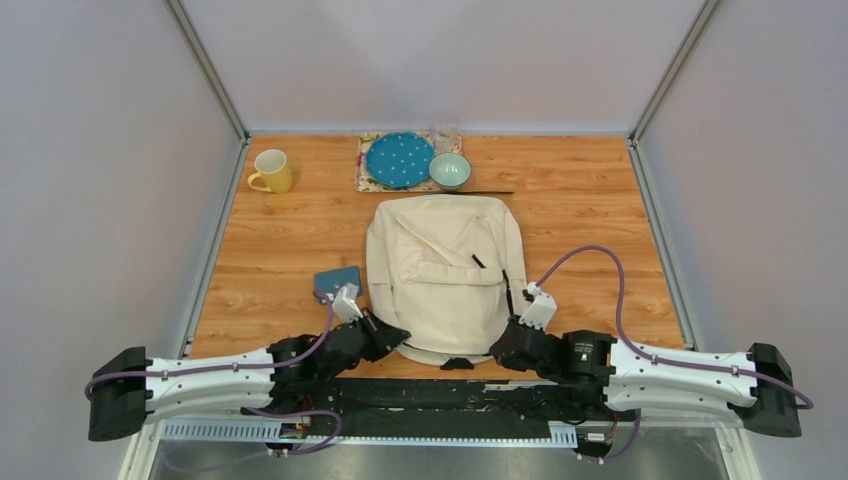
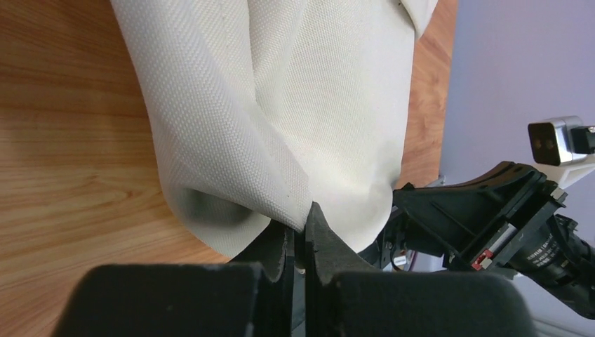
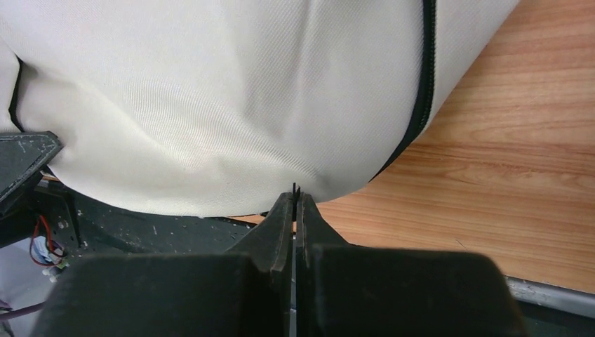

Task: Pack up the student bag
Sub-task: Zip the student bag at the center of the board.

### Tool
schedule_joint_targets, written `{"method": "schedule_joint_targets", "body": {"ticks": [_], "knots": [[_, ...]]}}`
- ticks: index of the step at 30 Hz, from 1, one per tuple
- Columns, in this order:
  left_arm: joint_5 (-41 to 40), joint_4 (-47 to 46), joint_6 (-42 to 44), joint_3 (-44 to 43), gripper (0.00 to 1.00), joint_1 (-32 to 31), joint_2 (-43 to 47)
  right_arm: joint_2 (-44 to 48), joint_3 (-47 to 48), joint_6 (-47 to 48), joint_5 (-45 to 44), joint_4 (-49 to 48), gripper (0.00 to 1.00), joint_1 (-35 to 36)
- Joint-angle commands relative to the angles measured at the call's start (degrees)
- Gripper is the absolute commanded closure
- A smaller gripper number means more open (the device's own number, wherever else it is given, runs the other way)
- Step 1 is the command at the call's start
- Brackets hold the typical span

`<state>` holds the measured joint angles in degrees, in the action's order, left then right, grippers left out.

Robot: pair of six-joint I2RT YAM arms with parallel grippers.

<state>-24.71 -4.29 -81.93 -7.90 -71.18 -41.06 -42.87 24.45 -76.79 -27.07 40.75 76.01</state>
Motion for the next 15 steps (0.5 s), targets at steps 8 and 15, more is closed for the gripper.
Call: {"method": "schedule_joint_targets", "body": {"ticks": [8, 15], "knots": [[-11.1, 28.1, -3.7, 3.5, 1.0, 0.7, 22.3, 6.1, -2.1, 2.5, -3.0, 4.3, 1.0, -8.7], [-12.1, 36.9, -3.9, 3.2, 1.0, 0.7, 29.9, 6.3, -1.0, 7.4, -2.8, 6.8, 1.0, -16.1]]}}
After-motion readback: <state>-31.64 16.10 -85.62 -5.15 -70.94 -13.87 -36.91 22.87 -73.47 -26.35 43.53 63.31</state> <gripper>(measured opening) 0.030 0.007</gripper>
